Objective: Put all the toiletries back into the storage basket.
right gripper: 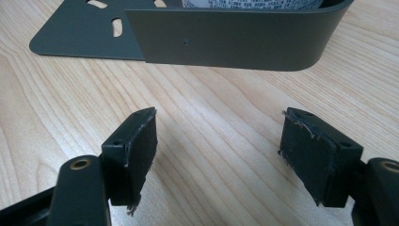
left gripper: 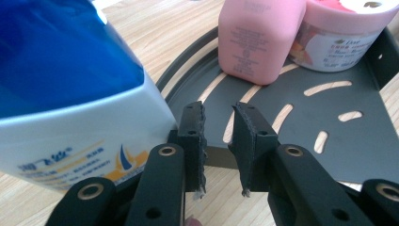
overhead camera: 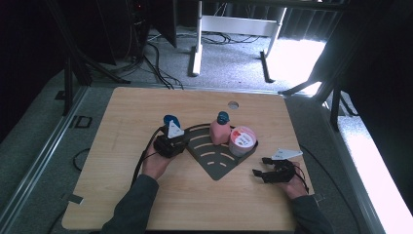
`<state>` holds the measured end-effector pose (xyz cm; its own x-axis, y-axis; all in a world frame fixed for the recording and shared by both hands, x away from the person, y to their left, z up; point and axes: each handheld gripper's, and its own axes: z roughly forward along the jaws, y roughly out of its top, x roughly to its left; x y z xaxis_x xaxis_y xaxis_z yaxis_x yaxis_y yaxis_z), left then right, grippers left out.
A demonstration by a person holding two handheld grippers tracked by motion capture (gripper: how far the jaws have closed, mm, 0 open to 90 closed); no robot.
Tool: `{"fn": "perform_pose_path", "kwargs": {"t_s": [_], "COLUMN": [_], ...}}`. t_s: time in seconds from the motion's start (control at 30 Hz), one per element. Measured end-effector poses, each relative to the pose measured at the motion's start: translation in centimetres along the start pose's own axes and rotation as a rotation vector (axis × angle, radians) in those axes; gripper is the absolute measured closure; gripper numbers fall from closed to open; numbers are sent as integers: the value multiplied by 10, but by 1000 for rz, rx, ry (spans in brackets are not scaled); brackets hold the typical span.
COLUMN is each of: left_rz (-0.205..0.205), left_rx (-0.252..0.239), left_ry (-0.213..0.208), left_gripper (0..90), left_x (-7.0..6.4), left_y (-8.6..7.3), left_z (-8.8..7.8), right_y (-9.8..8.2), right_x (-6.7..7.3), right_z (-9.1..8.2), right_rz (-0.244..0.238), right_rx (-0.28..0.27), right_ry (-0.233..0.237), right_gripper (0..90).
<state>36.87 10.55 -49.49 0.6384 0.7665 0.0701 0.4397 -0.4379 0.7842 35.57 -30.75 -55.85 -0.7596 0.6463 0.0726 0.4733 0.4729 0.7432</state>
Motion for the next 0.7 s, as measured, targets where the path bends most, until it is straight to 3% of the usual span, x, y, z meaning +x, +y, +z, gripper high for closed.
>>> {"fn": "perform_pose_path", "kwargs": {"t_s": [0.7], "left_rz": [-43], "left_rx": [6], "left_ry": [52], "left_gripper": [735], "left_x": [14], "left_y": [-6], "left_z": [-1], "right_y": [0], "right_x": [0], "right_z": [0], "right_rz": [-3], "right_rx": [0], "right_ry": [-1], "right_gripper": [273]}}
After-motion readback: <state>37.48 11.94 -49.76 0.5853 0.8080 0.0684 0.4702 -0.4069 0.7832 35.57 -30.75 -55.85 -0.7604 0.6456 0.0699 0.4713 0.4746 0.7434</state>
